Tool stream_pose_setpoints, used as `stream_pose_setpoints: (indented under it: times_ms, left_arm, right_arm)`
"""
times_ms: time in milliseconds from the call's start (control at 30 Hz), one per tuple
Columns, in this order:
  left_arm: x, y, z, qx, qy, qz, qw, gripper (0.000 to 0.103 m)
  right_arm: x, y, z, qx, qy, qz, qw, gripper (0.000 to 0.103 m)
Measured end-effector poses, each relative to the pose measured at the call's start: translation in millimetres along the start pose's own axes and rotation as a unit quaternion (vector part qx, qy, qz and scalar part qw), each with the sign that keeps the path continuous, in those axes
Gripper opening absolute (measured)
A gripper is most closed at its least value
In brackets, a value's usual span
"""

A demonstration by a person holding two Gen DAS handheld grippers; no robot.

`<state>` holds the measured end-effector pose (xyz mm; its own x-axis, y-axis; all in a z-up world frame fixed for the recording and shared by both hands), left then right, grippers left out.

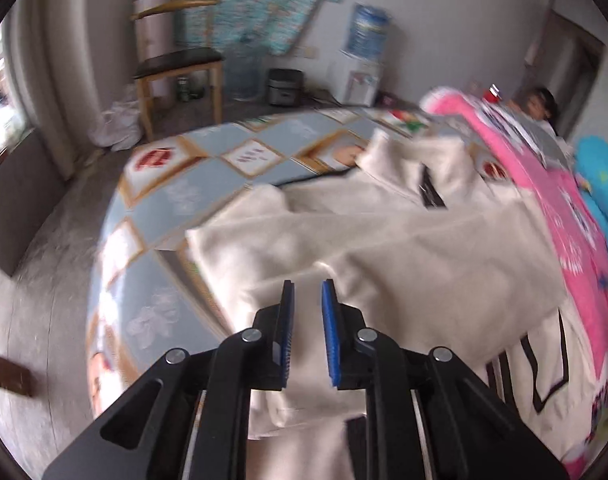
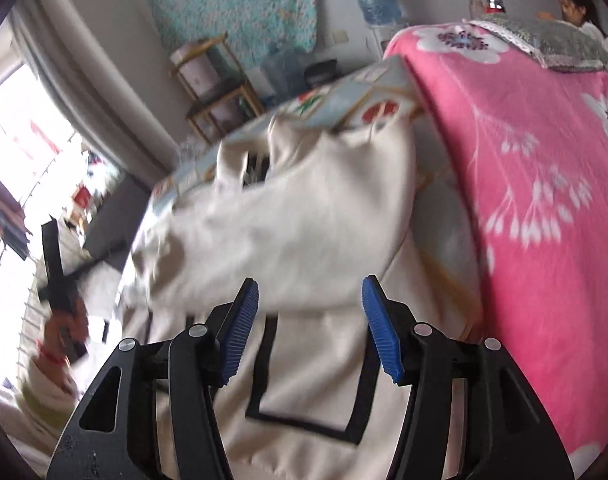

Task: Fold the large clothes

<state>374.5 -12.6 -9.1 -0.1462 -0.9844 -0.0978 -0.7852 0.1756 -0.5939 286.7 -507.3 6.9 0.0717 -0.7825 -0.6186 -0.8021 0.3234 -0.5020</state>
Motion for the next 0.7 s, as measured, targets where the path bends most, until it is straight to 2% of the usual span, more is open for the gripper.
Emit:
stream_pose_setpoints:
  times_ms: [100, 167, 233, 300, 333, 400, 433, 500, 567, 700]
  left_arm:
    - [21, 15, 22, -0.027, -0.029, 0.043, 0.9983, 0.014]
    - [21, 26, 37, -0.048, -0.047, 0.042, 0.9968, 0.014]
    - [16, 33, 42, -0.054, -0.038, 0.023, 0.9975, 0.014]
    - [13, 35, 41, -0.053, -0.032, 0.016, 0.9979, 0.014]
    - [13, 36, 40, -0.053, -0.031, 0.016, 0.9980, 0.014]
    - [13, 37, 40, -0.053, -0.032, 0.017, 0.9979, 0.014]
    - [12, 37, 40, -0.052, -0.032, 0.018, 0.9980, 0.014]
    - [12, 38, 40, -0.050, -0.031, 0.018, 0.9981, 0.014]
    - [12, 38, 40, -0.047, -0.032, 0.019, 0.9982, 0.014]
    - [14, 37, 38, -0.043, -0.037, 0.027, 0.9980, 0.014]
  right_arm:
    - [41, -42, 26, -0.004, 0.009, 0.057, 0.998, 0.053]
    - [66, -63, 46, -0.009, 0.030, 0.086, 0.996, 0.045]
    - [88, -78, 62, -0.011, 0.054, 0.112, 0.992, 0.041]
    - [105, -87, 79, -0.018, 0.048, 0.134, 0.990, 0.038]
    - [112, -89, 85, -0.020, 0.051, 0.143, 0.988, 0.034]
    - [110, -93, 92, -0.018, 0.034, 0.134, 0.990, 0.013]
    - [106, -95, 90, -0.012, 0.039, 0.122, 0.992, 0.005]
    - [93, -98, 86, -0.001, 0.073, 0.068, 0.995, 0.005]
    - [88, -95, 88, -0.005, 0.123, 0.024, 0.992, 0.005]
    - [87, -86, 86, -0.022, 0.180, -0.005, 0.983, 0.010]
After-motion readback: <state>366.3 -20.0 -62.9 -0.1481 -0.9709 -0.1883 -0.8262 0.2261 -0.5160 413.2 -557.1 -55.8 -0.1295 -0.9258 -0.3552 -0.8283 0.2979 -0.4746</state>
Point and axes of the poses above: each gripper's, at about its wrist camera, not at the fingertips, and z roughly the way its jaws point, x to its right, y to its underside, the point moved 5 cm from there along z, roughly the way its jaws point, and after that the axes turned 15 degrees about -y, right-handed, at the moved point
